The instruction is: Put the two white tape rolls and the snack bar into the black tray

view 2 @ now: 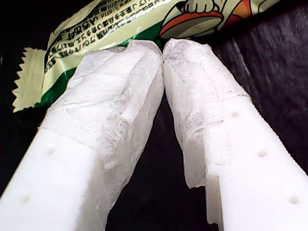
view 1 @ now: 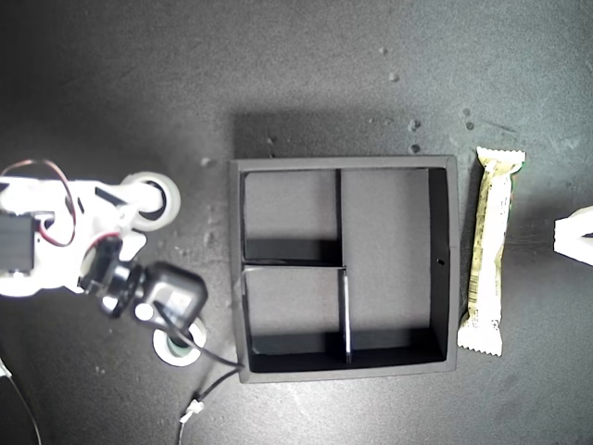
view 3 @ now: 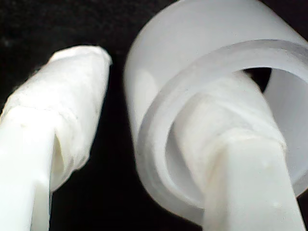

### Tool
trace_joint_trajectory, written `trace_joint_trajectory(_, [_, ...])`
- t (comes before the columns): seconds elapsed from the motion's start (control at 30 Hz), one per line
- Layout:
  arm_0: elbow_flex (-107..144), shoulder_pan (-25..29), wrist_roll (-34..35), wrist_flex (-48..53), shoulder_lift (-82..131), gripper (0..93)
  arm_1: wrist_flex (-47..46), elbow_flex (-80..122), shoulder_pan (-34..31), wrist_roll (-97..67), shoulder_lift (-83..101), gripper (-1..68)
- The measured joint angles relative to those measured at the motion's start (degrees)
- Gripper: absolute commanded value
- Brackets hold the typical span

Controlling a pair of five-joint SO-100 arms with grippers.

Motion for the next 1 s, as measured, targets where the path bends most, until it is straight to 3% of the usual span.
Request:
trace_joint_trajectory(0.33, [-0.6,-2.2,-1.2,7.6,10.0,0.1,-8.7,1.2,7.9,16.9,-0.2,-0.2])
trace_joint_trajectory(0.43, [-3.4,-2.5,1.0,11.3,15.4,0.1,-8.2,-1.7,7.8,9.0,-0.2,-0.2])
trace_joint_trajectory(0.63, [-14.3,-2.1,5.8,14.6,17.4,0.2,0.8,-12.5,-1.1,-17.8,-0.2,-0.2])
trace_joint_trajectory(0.77, [-24.8,-0.2,8.3,17.1,11.3,0.2,5.4,-16.6,-3.4,-30.5,-0.8,-0.2])
trace_joint_trajectory(1.0, [-38.1,-0.4,9.8,19.7,-2.5,0.5,8.6,-33.3,-2.9,-41.7,-24.8,-0.2])
